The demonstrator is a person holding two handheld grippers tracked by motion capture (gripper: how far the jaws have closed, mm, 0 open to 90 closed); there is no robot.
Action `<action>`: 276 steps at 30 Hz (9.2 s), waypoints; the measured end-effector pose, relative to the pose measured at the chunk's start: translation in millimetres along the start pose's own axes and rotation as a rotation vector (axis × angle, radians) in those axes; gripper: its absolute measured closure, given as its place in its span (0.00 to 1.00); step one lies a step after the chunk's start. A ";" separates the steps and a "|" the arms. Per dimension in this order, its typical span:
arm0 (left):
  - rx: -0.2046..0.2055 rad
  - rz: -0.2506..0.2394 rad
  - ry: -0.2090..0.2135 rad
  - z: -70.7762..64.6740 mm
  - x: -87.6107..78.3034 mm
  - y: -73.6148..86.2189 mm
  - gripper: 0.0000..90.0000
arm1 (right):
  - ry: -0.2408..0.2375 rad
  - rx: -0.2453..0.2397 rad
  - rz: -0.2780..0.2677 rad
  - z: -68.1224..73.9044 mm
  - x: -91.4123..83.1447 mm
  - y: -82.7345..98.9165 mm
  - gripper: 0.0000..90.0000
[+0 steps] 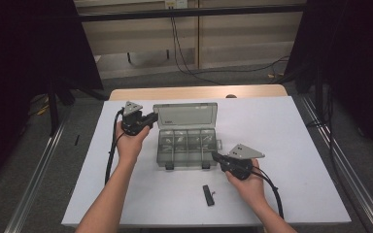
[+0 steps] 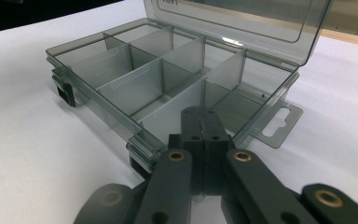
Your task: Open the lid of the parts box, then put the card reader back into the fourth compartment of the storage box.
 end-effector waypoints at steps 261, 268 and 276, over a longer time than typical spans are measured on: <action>-0.009 -0.109 0.164 27.2 -122.6 96.2 0.07 | -0.062 0.059 0.019 13.3 -44.0 -6.1 0.23; 0.011 -0.124 0.171 25.3 -124.8 96.4 0.04 | -0.071 0.054 0.037 16.4 -43.1 -4.4 0.20; 0.034 -0.119 0.183 20.2 -128.0 99.4 0.04 | -0.076 0.061 0.043 17.4 -42.4 -2.8 0.19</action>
Point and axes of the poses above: each handheld gripper's, and its own axes: x roughly forward along the jaws, y roughly out of its underside, z roughly to its left, the point moved 5 cm from there along x, roughly forward along the jaws, and after that the axes turned 11 degrees about -x, right-handed, at the moved point
